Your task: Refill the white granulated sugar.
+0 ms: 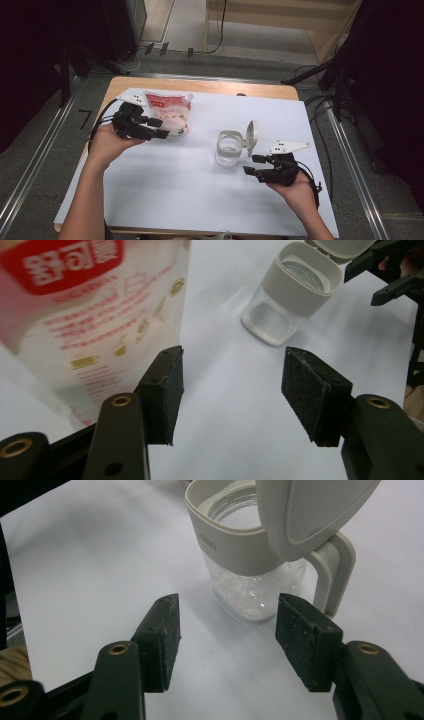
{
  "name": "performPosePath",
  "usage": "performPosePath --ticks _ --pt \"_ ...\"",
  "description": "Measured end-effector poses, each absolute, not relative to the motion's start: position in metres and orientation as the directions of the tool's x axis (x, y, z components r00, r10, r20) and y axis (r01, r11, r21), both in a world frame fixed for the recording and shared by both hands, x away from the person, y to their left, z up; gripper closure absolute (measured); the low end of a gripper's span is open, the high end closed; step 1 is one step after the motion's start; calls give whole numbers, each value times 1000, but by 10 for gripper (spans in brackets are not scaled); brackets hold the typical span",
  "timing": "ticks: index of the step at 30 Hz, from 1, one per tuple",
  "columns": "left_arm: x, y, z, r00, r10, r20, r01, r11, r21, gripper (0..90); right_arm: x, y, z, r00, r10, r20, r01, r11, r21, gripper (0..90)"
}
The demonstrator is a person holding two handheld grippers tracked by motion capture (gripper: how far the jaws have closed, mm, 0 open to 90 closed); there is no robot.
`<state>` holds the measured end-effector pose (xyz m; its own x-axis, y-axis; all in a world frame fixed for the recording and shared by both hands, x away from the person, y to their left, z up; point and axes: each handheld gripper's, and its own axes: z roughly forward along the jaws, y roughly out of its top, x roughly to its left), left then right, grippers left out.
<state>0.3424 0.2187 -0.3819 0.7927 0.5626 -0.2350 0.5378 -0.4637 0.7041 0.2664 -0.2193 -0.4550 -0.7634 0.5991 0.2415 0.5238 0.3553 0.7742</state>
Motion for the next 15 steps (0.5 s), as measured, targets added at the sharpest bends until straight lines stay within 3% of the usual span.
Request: performPosePath --ticks 15 --pt "361 259 -384 734 642 -222 574 -411 708 396 260 -223 -457 -752 615 236 532 356 768 441"
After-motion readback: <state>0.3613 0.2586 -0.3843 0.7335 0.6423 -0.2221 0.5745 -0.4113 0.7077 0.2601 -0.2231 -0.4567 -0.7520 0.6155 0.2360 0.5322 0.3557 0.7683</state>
